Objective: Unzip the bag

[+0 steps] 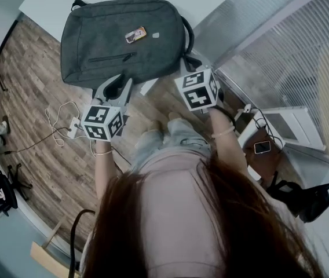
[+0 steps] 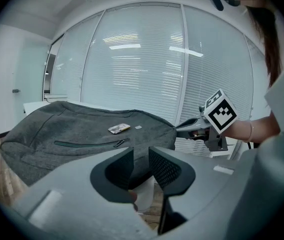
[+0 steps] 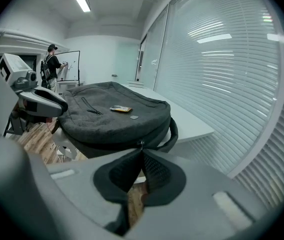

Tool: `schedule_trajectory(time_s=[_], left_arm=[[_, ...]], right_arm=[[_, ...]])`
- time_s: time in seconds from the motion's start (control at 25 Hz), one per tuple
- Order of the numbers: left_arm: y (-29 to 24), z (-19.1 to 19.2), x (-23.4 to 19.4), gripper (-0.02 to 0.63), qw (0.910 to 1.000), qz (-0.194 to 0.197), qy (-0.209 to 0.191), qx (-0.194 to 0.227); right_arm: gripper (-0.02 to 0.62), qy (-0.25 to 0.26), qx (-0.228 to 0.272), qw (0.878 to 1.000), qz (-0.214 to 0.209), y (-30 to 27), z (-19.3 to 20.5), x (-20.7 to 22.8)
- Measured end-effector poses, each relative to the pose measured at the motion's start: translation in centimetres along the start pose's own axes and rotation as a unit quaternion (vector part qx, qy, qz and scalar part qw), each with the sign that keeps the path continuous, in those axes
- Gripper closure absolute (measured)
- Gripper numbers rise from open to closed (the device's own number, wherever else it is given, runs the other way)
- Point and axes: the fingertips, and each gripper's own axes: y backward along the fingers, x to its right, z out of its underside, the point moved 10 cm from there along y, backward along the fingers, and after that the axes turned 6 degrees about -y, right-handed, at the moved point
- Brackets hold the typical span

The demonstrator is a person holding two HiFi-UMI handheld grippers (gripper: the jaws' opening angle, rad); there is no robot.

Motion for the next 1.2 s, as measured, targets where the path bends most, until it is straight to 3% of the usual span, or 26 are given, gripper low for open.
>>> schedule_trajectory(time_s=[0.8, 1.2], left_arm=[[-5.2, -4.2, 5.9, 0.465, 0.9979, 0.052, -0.037, -0.011], [-6.9, -5.2, 7.6, 0.445, 0.9968, 0.036, -0.052, -0.048]], right_arm=[[0.588, -0.004, 0.014, 0.999, -0.040, 0.2, 0.3, 0.6], [0.588, 0.018, 0.016, 0.997, -0.068, 0.5, 0.1, 1.1]])
